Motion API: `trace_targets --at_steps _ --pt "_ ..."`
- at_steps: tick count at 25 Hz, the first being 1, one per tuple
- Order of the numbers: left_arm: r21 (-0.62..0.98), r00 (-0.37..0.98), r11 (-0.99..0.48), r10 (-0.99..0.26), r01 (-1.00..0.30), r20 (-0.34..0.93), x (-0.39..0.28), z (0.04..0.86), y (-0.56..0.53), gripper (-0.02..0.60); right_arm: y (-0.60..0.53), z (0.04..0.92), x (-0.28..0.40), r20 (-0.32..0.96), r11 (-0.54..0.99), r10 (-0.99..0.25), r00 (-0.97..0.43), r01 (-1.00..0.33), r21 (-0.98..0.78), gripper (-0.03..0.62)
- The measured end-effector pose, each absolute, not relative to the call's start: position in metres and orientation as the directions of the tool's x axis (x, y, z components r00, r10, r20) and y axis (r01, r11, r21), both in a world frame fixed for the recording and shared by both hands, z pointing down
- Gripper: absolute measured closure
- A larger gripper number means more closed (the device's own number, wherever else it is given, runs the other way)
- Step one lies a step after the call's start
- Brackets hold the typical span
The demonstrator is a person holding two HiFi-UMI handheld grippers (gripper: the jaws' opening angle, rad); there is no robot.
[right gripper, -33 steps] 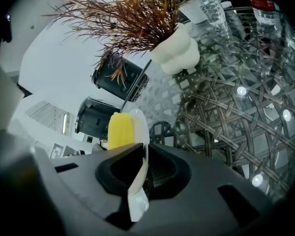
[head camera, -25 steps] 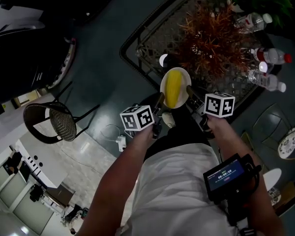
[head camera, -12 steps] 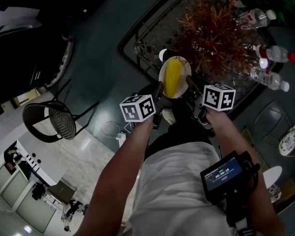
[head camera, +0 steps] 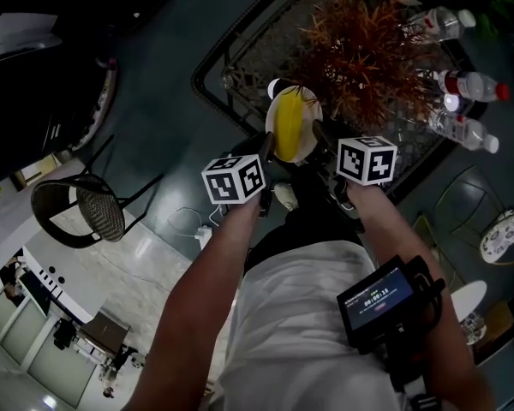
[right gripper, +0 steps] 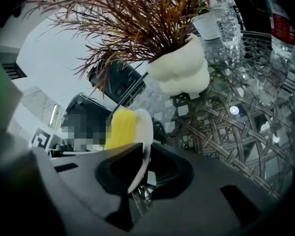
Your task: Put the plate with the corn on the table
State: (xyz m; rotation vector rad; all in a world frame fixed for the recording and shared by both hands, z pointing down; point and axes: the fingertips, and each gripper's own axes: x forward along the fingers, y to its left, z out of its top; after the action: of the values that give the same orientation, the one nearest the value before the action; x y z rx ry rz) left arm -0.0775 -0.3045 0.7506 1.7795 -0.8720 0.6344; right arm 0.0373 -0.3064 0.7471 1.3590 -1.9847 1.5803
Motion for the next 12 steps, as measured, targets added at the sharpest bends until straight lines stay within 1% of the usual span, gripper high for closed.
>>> trace_targets --at_steps 8,12 --pt "0.536 0.603 -0.288 -0.262 -0.794 0.753 -0.0755 0.7489 -0.3077 0.546 -0.3059 0.7524 0.0367 0.727 0.011 -0.478 -0.494 -0.831 -0.557 0.549" --pt "0.522 0.595 -0.296 -0.269 -0.8 0.758 -0.0756 0.7484 -0.3083 0.547 -0.3061 0.754 0.036 0.738 0.039 -0.474 -0.48 -0.849 -0.527 0.542"
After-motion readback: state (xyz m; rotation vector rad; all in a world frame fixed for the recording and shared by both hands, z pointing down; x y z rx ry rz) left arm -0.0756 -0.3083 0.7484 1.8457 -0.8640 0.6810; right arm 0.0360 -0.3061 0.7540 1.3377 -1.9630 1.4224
